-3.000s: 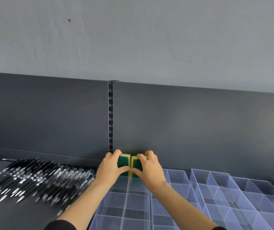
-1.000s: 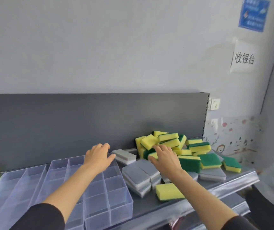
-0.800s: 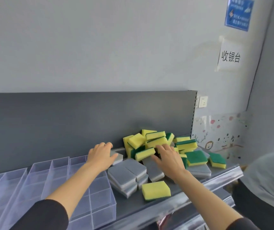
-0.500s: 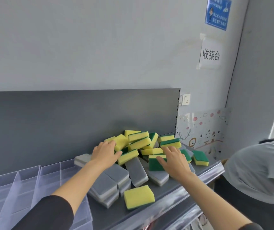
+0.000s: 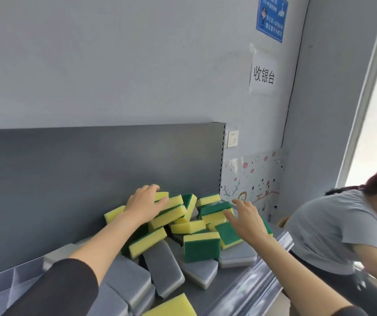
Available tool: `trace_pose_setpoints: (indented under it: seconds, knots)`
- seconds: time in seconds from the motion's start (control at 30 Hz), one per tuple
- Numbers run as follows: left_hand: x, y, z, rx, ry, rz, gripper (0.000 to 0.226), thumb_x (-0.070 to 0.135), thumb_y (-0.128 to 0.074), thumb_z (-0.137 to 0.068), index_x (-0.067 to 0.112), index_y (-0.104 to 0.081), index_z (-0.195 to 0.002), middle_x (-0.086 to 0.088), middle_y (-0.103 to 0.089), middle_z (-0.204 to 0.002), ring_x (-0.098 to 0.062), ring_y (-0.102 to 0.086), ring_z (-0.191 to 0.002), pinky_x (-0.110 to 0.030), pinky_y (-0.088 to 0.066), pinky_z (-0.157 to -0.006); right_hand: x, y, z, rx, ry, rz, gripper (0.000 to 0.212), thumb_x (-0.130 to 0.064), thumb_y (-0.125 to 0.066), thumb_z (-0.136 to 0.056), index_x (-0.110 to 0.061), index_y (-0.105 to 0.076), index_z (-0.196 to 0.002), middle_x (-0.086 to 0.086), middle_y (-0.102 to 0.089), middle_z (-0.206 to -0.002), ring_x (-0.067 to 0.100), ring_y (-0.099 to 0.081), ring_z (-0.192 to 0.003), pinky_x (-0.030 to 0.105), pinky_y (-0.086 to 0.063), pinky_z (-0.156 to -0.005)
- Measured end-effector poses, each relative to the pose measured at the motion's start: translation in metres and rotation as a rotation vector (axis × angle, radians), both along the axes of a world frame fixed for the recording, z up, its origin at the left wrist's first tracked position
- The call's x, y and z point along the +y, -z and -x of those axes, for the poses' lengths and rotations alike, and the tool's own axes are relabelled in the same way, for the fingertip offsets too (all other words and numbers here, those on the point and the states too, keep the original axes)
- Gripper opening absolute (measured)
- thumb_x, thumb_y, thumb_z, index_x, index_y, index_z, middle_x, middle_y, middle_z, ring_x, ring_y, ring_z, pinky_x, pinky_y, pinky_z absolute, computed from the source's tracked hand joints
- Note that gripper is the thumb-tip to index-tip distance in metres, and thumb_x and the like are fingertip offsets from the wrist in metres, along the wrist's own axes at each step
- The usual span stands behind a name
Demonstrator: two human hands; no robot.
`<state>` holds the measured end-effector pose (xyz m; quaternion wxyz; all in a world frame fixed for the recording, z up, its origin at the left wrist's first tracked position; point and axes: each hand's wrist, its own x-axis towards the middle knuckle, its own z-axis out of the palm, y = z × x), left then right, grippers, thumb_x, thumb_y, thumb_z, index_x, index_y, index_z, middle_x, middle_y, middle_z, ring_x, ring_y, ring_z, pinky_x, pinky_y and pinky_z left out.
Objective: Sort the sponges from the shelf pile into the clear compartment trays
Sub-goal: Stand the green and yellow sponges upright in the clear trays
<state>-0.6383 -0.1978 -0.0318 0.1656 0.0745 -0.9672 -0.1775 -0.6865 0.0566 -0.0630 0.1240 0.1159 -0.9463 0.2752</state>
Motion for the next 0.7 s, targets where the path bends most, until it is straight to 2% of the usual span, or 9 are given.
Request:
trace_pose_setpoints:
  seconds: [0.13,0.23,0.4,0.6,0.7]
  knots:
    - [-0.001,-0.004,0.024,-0.084,0.092,-0.036,0.057,0.044,-0.044,-0.093,0.013,-0.035,-0.140,-0.007,-0.041,-0.144,-0.024,-0.037,-0.133,-0.042,-0.033,-0.109,-0.003,0.002,0.022,-0.059,0.046,0.061,0.054,-0.041,-0.045,-0.093,-0.009,-0.038,-0.136,0.015,-0.046,-0.135,0.029,-0.042,-0.125,0.041,-0.039,-0.100]
    - [-0.001,-0.007,0.037,-0.161,0.154,-0.067,0.057,0.045,-0.045,-0.093,0.015,-0.035,-0.141,-0.007,-0.042,-0.144,-0.023,-0.038,-0.134,-0.037,-0.033,-0.109,-0.009,0.004,0.033,-0.124,0.053,0.095,0.058,-0.042,-0.042,-0.094,-0.005,-0.032,-0.138,0.017,-0.042,-0.138,0.031,-0.040,-0.128,0.040,-0.036,-0.102]
    - [-0.001,-0.005,0.048,-0.284,0.234,-0.084,0.058,0.048,-0.042,-0.094,0.019,-0.032,-0.143,-0.006,-0.041,-0.145,-0.022,-0.037,-0.134,-0.036,-0.032,-0.108,-0.015,0.009,0.043,-0.213,0.067,0.156,0.063,-0.044,-0.038,-0.095,-0.004,-0.024,-0.142,0.018,-0.037,-0.144,0.033,-0.038,-0.130,0.039,-0.035,-0.104]
    - [-0.003,0.006,0.058,-0.365,0.280,-0.157,0.059,0.048,-0.040,-0.094,0.018,-0.032,-0.144,-0.001,-0.033,-0.151,-0.016,-0.029,-0.140,-0.034,-0.025,-0.115,-0.019,0.011,0.048,-0.264,0.089,0.213,0.058,-0.041,-0.037,-0.096,-0.004,-0.028,-0.140,0.016,-0.044,-0.140,0.032,-0.044,-0.126,0.040,-0.037,-0.101]
    - [-0.003,0.009,0.060,-0.321,0.272,-0.190,0.057,0.045,-0.043,-0.094,0.018,-0.034,-0.142,-0.001,-0.037,-0.149,-0.017,-0.034,-0.137,-0.035,-0.029,-0.113,-0.019,0.012,0.048,-0.244,0.097,0.255,0.048,-0.031,-0.042,-0.096,-0.006,-0.034,-0.137,0.014,-0.050,-0.134,0.029,-0.050,-0.118,0.039,-0.041,-0.098]
